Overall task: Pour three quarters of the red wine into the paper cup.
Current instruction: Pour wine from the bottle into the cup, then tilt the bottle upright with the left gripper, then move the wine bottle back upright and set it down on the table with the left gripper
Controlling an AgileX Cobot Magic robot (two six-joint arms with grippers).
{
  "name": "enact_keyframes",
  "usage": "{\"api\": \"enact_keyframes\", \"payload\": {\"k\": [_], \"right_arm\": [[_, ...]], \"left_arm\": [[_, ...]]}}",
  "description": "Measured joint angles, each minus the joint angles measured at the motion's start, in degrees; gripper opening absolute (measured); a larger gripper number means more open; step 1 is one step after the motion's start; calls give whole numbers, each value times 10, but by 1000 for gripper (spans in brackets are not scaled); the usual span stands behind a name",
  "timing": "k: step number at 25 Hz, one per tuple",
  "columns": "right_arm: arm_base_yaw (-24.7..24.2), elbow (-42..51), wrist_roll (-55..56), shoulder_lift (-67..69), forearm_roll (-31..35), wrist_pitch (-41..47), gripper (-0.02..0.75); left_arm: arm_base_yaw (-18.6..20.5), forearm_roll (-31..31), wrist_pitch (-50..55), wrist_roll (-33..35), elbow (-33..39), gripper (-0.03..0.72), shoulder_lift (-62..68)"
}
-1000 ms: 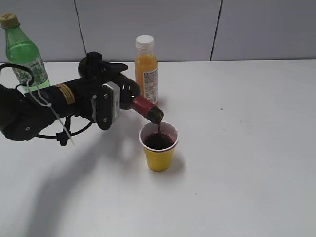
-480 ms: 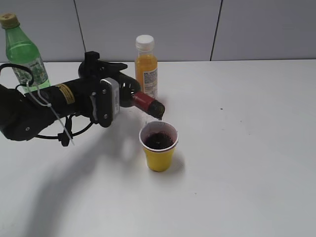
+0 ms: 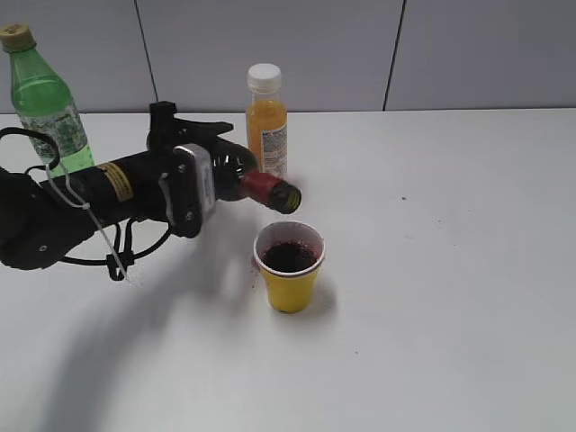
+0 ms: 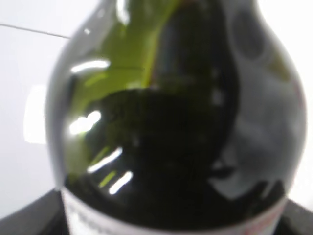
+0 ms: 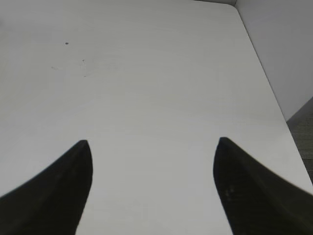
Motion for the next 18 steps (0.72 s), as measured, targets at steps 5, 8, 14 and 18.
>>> {"api": "enact_keyframes", "payload": {"k": [5,8,14,18], "right_arm": [[0,0,0,0,0,0,583],[0,0,0,0,0,0,583],[0,0,0,0,0,0,583],[0,0,0,0,0,0,583]], "left_arm": [[0,1,-9,-70,1,543,0],[0,1,-14,-137,1,543,0],[0,-4,-52,-327,3,543,0],[0,-29,-55,-452,3,543,0]]}}
